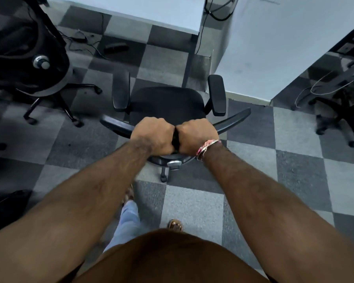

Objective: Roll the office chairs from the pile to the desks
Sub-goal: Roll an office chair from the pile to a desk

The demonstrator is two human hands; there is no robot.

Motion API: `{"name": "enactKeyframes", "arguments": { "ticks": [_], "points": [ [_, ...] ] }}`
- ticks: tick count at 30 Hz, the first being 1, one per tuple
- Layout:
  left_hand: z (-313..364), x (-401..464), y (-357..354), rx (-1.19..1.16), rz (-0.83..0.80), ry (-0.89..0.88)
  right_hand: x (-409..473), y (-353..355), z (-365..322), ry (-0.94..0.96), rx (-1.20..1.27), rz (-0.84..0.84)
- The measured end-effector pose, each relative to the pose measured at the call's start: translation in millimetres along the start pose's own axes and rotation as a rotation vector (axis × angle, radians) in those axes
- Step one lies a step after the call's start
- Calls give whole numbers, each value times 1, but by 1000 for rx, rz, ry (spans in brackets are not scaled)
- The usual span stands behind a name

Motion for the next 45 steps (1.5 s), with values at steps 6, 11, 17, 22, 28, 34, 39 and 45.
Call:
{"name": "enactKeyframes", "arguments": {
  "ticks": [6, 11, 17, 22, 28, 34, 39, 45],
  "points": [
    [-99, 46, 2, 9, 15, 6, 106, 19, -15, -45, 12, 13],
    [-177, 78, 6, 28, 23, -66, 181, 31, -31, -93, 34, 18],
    [-253, 116, 8, 54, 29, -121, 257, 44, -41, -111, 52, 25],
    [-300, 156, 12, 67, 58, -151, 316, 52, -33, -126, 40, 27],
    [-345, 214, 22, 79, 54, -119, 385, 60, -8, -131, 55, 48],
    [-384, 265, 35, 77, 55, -103, 443, 71, 18, -114, 65, 45],
    [-412, 309, 42, 71, 63, -115, 489, 75, 40, -111, 62, 46],
    [-452, 367, 55, 73, 85, -183, 552, 85, 66, -154, 37, 55]
  ]
}}
Point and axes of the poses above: each hand's wrist, its own x-axis towards the middle knuckle, its own y-axis out of the back of the hand, z = x × y, the point moved 1 cm from there along x, towards the middle knuckle, and after that the axes turned 3 degrees about x, right-handed, at the moved point
